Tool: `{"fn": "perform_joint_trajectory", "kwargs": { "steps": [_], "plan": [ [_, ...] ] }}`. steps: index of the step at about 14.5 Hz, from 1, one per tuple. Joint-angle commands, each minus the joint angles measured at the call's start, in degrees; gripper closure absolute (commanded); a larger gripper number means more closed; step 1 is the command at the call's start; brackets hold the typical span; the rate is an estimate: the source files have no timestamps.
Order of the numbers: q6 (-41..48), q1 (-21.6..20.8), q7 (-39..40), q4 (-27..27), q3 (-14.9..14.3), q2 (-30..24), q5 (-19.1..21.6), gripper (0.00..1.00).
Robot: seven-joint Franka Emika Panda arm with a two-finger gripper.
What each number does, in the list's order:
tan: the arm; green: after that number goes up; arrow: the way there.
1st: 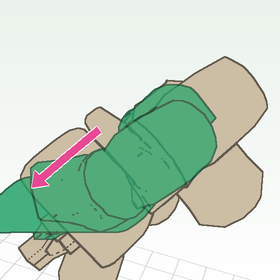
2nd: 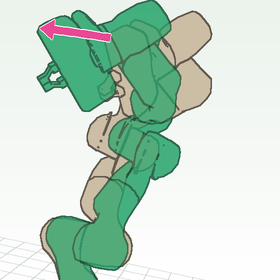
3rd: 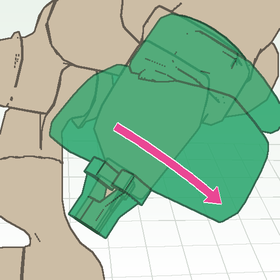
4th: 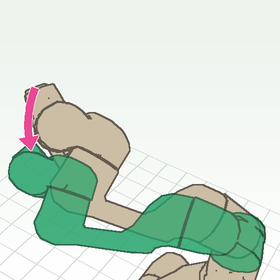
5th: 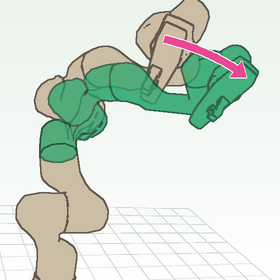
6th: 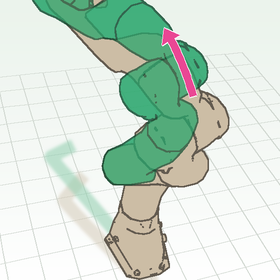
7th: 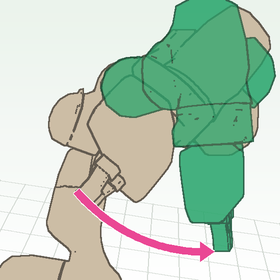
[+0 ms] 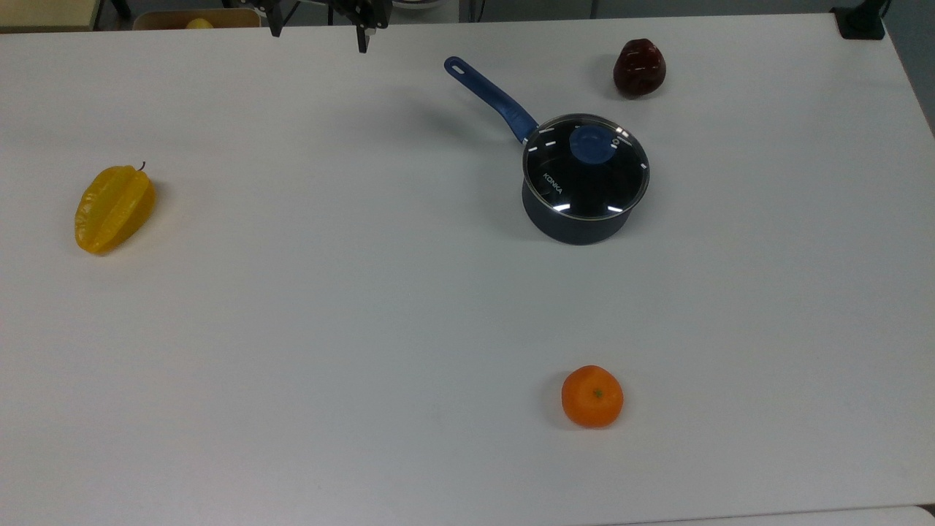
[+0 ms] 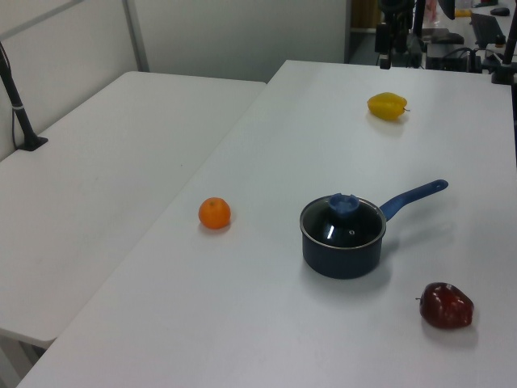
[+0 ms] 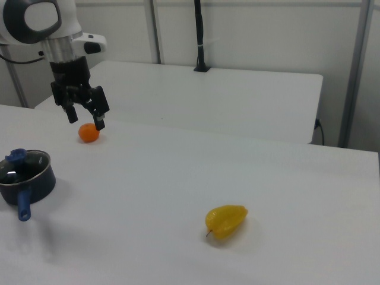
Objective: Open lid
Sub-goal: 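Move the gripper over the glass lid's blue knob on the saucepan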
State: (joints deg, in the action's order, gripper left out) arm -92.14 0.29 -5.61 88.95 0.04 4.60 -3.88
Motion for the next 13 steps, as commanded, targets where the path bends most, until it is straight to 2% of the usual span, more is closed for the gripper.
{"fn": "perform_joint_trajectory", "kwargs": {
  "steps": [1,4,9,11,13],
  "plan": [
    [-1.7,-0.2,1.7,1.0,0.0,-0.5,0.2,0.0],
    [-2.3,-1.9,4.3,1.2,1.5,-0.2,0.4,0.0],
    [-2.5,-6.0,4.8,3.2,7.5,-0.1,1.3,0.0],
    [-2.6,-9.2,4.3,3.7,8.2,-0.2,1.5,0.0],
    [-4.8,-12.6,4.3,5.7,8.4,-0.6,4.3,0.0]
  ]
}}
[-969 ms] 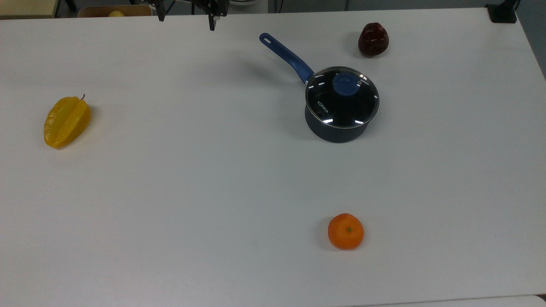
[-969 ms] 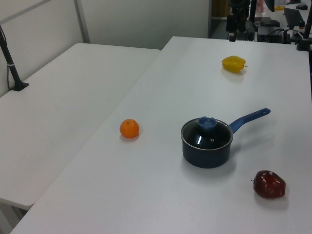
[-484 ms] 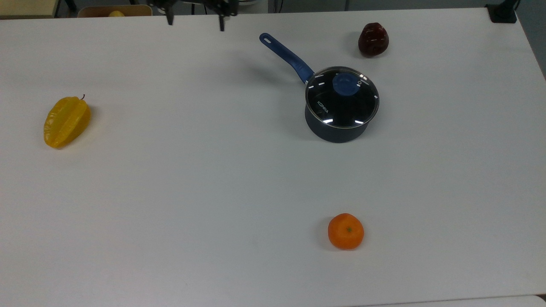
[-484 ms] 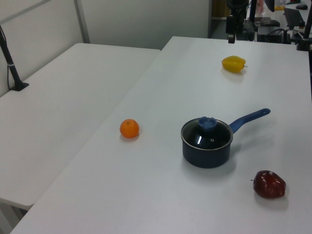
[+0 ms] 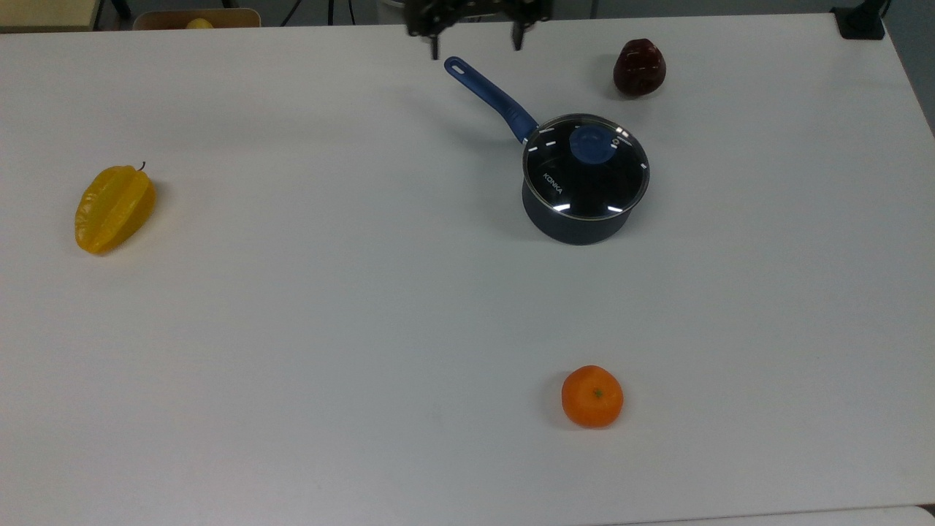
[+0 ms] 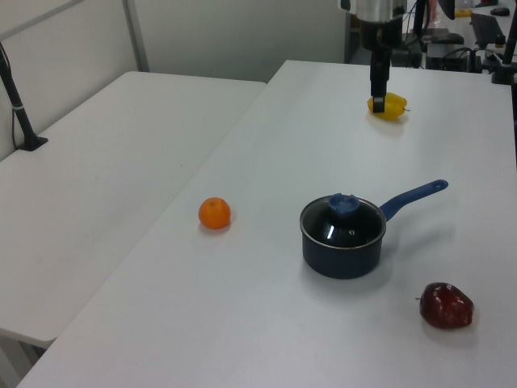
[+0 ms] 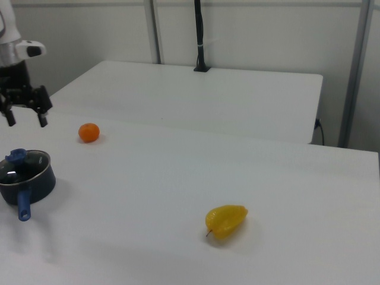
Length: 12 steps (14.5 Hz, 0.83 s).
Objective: Open lid
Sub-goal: 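Move the gripper over the glass lid's blue knob on the saucepan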
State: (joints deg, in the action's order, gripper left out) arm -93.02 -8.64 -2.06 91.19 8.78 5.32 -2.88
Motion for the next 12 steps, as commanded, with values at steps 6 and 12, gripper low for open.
{"fn": "perform_joint_trajectory", "kwargs": {
  "steps": [6,12],
  "plan": [
    [-20.5,-8.6,-1.0,15.6,0.4,-2.9,4.2,0.0],
    [-38.0,-9.0,-2.6,26.1,1.2,-4.0,4.2,0.0]
  ]
}}
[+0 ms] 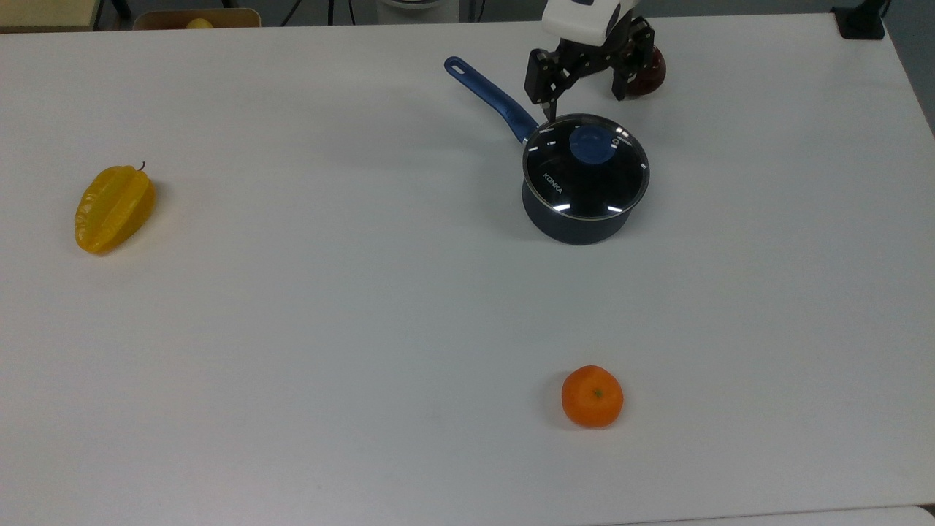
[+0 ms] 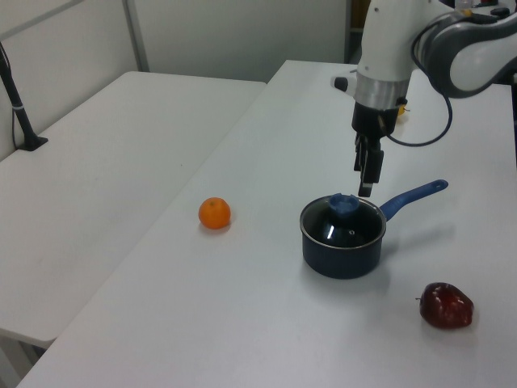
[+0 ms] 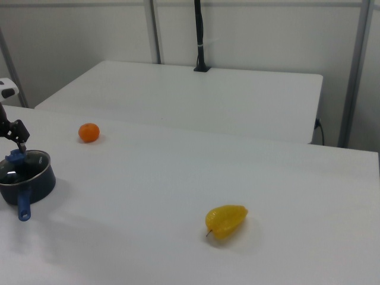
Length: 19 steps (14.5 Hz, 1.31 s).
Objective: Open lid
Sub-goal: 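Lower the gripper and close it on the blue knob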
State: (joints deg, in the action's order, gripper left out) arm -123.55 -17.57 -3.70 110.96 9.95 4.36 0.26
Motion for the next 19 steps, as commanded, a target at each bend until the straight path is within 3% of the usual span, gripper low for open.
{"fn": "perform_joint_trajectory", "kwargs": {
  "steps": [1,7,14,19],
  "plan": [
    [-9.5,-0.1,-2.4,6.9,0.1,-3.0,1.0,0.0],
    [-11.5,-0.1,-8.2,7.0,0.2,-1.6,-0.3,0.0],
    [-13.8,-1.2,-14.5,6.5,0.3,1.5,-5.4,0.0],
    [-14.0,-1.2,-14.7,6.1,0.3,1.9,-5.6,0.11]
  ]
}}
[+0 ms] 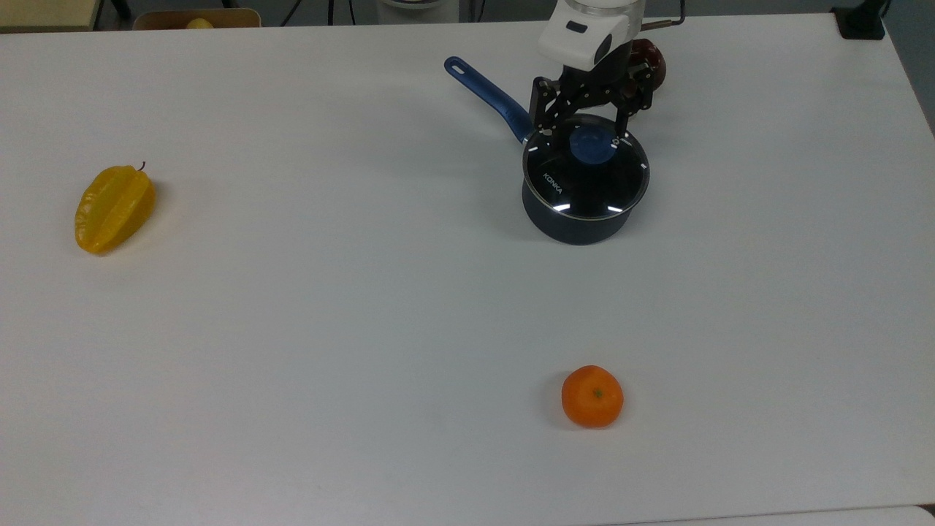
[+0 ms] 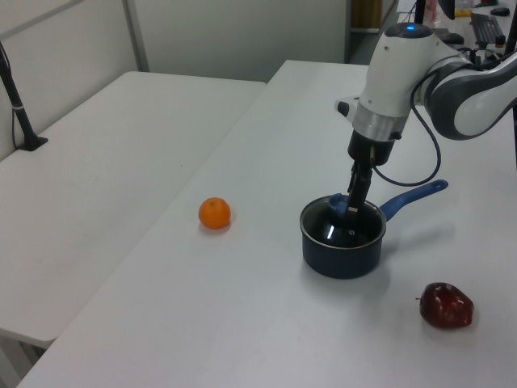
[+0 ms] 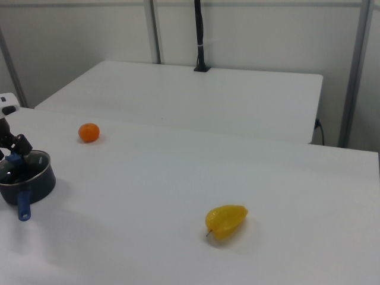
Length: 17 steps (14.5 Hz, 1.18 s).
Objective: Open lid
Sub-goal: 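Lower the gripper and close it on the blue knob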
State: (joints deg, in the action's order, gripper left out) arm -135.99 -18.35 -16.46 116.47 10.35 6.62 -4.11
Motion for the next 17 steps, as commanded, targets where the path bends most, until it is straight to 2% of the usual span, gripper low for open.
{"fn": "perform_joint_trajectory", "kwargs": {
  "steps": [1,5,7,10,12,17],
  "plan": [
    [-1.6,-0.4,-1.9,0.6,-0.1,-0.3,-1.2,0.15],
    [-1.7,-0.3,-1.9,0.5,-0.1,-0.4,-1.2,0.21],
    [-1.6,-0.3,-1.9,-0.2,-0.1,-0.3,-1.2,0.21],
    [-1.7,-0.1,-1.3,-0.3,-0.1,-0.2,-2.9,0.12],
    [-1.7,0.1,-0.3,-0.3,-0.1,0.1,-4.7,0.12],
    [-1.6,-0.2,1.6,-1.0,-0.1,0.4,-4.7,0.13]
  ]
}}
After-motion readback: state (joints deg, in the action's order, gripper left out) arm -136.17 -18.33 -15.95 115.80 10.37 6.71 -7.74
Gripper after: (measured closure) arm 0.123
